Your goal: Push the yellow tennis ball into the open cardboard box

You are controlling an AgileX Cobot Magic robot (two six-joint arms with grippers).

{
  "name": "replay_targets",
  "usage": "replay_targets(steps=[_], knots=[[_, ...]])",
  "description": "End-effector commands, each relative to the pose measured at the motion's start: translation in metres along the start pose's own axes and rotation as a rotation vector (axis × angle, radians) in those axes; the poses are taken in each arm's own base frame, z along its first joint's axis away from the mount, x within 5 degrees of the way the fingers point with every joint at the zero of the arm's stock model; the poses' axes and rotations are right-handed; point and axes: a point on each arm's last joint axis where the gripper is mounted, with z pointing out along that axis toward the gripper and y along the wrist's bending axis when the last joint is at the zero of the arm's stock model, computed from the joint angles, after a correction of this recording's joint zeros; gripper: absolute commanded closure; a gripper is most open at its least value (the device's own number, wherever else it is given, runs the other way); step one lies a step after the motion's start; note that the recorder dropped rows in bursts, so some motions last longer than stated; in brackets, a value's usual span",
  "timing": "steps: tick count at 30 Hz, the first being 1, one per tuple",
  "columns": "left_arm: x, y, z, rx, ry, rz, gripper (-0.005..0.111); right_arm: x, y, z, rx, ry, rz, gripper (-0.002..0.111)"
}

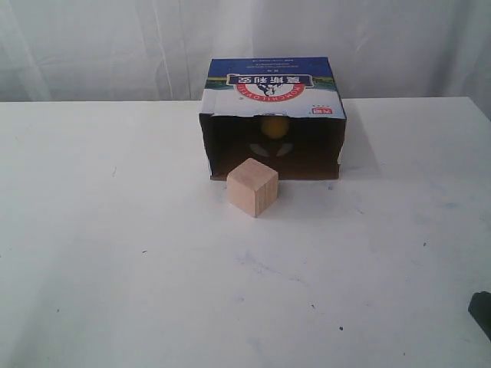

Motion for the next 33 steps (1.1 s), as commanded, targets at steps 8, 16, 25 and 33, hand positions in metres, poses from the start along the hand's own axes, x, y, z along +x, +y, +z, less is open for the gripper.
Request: replay_targets(steps=[8, 16, 25, 33], knots=[[0.0006, 0.0001, 0.0001, -0.001, -0.005, -0.003, 0.107, 0.0000, -0.0003, -0.0013, 0.000, -0.018, 0.005, 0.108], [0.0006, 0.0001, 0.0001, -0.001, -0.005, -0.003, 0.107, 0.0033, -0.0010, -0.0013, 0.008, 0.019, -0.063, 0.108], [0.0006, 0.0001, 0.0001, -0.001, -0.005, -0.003, 0.107, 0.0033, -0.0010, -0.0013, 0.007, 0.019, -0.087, 0.108], [0.0006, 0.0001, 0.0001, -0.001, -0.005, -0.003, 0.107, -0.0019, 0.0001, -0.0013, -0.001, -0.039, -0.196, 0.108]])
